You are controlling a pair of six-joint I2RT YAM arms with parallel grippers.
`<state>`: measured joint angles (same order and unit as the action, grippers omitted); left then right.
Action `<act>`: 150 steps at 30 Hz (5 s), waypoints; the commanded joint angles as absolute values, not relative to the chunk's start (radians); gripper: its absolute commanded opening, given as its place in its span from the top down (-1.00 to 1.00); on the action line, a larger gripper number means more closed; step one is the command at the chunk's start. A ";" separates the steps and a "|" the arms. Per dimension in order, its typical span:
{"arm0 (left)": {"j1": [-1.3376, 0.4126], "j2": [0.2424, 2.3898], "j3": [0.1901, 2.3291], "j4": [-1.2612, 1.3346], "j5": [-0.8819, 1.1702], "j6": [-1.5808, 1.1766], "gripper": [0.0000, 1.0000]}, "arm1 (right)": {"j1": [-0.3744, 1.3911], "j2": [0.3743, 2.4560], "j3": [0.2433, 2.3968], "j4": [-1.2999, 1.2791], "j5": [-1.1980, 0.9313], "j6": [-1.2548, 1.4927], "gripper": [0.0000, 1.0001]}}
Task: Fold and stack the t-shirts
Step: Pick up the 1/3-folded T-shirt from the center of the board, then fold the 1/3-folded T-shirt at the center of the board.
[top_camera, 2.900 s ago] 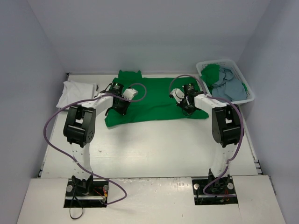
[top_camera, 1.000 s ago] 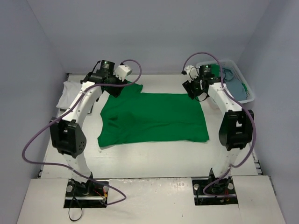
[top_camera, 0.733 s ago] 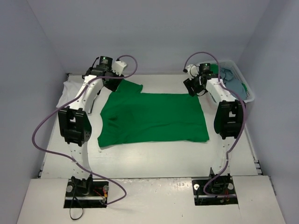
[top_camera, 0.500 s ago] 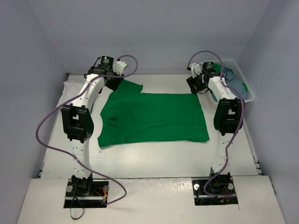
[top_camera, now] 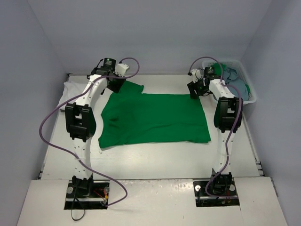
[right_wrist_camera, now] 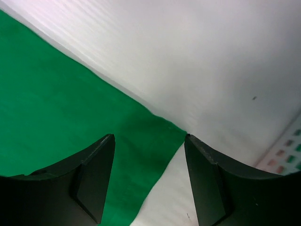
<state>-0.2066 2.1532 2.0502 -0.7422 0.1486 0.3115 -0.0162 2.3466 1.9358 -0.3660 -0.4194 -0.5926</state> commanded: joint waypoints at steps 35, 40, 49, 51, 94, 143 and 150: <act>-0.179 2.595 2.494 -0.620 0.273 0.198 0.04 | -0.045 2.333 1.773 -0.396 -0.456 -0.646 1.00; -0.179 2.617 2.525 -0.606 0.278 0.184 -0.06 | -0.031 2.318 1.753 -0.396 -0.460 -0.650 1.00; -0.176 2.658 2.556 -0.575 0.265 0.170 -0.15 | -0.014 2.306 1.743 -0.397 -0.457 -0.652 1.00; -0.175 2.668 2.571 -0.580 0.275 0.164 -0.16 | -0.014 2.303 1.738 -0.396 -0.456 -0.655 1.00; -0.155 2.264 2.169 -0.477 0.471 0.060 1.00 | 0.044 2.042 1.477 -0.009 -0.187 -0.517 1.00; -0.153 1.592 1.451 -0.687 0.804 0.345 1.00 | 0.160 1.603 1.226 -0.264 -0.172 -0.707 1.00; -0.155 1.526 1.394 -0.850 0.822 0.466 1.00 | 0.170 1.577 1.178 -0.363 -0.092 -0.755 1.00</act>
<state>-0.1619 1.6032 1.3903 -0.7567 0.7704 0.3687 0.1600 1.6283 1.1957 -0.3042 -0.1555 -0.7170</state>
